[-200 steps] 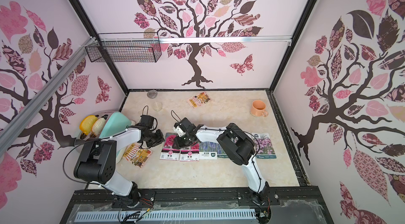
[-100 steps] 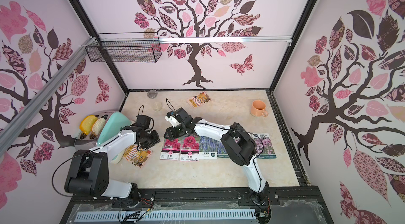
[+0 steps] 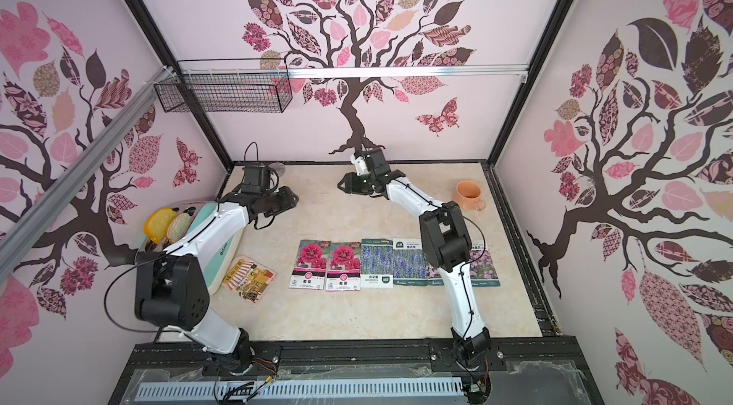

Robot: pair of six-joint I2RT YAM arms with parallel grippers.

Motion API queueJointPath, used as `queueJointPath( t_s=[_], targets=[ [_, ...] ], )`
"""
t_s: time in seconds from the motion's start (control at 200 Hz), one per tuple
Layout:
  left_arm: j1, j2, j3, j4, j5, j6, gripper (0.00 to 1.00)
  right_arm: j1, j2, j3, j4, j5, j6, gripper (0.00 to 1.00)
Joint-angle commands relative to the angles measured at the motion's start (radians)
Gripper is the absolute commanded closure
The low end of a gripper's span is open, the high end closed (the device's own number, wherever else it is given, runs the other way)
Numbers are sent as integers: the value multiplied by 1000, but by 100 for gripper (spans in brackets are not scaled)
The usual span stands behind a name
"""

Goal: Arrange the seed packets in a row
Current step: Pick up the seed packet from the center of the board.

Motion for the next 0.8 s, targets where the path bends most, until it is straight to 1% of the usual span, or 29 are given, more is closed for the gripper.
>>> queueJointPath(
  t_s=[0.0,0.06,0.13,0.21,0.27,0.33,0.415,0.54,0.63,0.765,0.795],
  targets=[
    [-24,134,98,37,53,68,57,-56,98,138,-73,2,45,52],
    [-38,217,158,41,50,67,57,-96,167,213,-88,-1,59,52],
    [-54,308,227,49,49,62,59,-139,277,357,-131,0,61,52],
    [-74,382,274,86,21,50,60,-178,380,513,-199,25,60,52],
    [-87,433,312,107,19,43,59,-205,433,579,-218,33,72,52],
    [-96,479,355,108,1,39,59,-226,457,591,-213,47,80,52],
    [-100,538,409,108,0,23,59,-250,459,556,-182,75,93,52],
    [-102,608,482,120,22,0,59,-272,471,544,-160,100,116,52],
    [-109,669,559,88,29,-12,59,-278,492,566,-160,111,138,52],
    [-114,755,636,55,55,-49,59,-278,551,635,-165,77,179,52],
    [-115,768,677,51,56,-56,59,-276,562,638,-154,64,191,52]
  ],
)
